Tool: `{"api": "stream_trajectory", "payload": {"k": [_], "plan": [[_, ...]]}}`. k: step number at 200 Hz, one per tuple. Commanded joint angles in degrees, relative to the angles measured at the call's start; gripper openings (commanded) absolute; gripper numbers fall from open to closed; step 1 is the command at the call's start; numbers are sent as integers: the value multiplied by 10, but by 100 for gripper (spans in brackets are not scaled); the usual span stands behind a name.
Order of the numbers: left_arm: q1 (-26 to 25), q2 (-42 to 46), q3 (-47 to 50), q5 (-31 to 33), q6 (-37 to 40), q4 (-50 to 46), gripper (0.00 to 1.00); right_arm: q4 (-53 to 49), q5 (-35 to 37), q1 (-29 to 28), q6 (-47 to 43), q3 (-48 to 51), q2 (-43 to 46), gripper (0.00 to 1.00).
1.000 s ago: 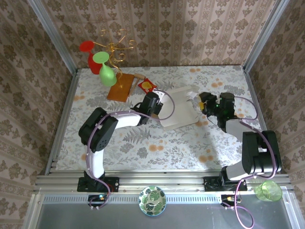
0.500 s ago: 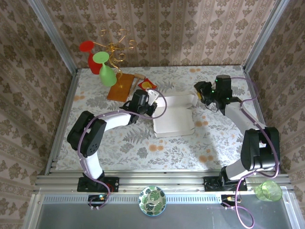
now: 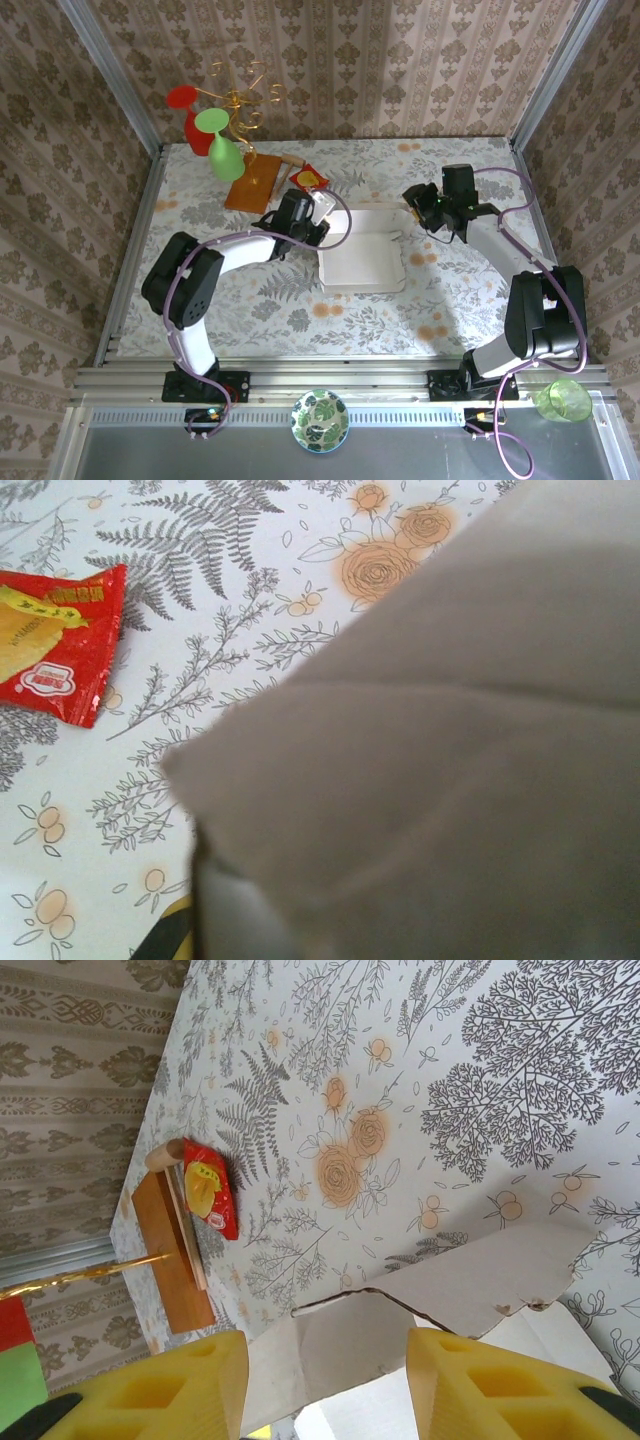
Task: Fold the paper box
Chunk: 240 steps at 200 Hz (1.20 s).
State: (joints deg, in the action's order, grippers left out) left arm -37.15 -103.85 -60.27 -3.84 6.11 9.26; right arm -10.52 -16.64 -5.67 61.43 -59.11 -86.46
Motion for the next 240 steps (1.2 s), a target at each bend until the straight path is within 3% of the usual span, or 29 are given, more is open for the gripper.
{"api": "stream_trajectory", "payload": {"k": [1,25,87,187,240], "plan": [[-12,-23,-27,38,20,-8,0,-9,14,-5,-8,-13,16,46],[-26,-40,-44,85,30,-21,0,-18,19,-6,-13,-21,17,46],[-38,-52,-45,122,30,-19,0,-51,40,-5,-50,-58,13,44],[-38,-56,-50,120,30,-22,0,-53,12,-6,-92,-111,-85,41],[-38,-61,-59,117,27,-26,0,-51,3,-18,-84,-104,-89,38]]}}
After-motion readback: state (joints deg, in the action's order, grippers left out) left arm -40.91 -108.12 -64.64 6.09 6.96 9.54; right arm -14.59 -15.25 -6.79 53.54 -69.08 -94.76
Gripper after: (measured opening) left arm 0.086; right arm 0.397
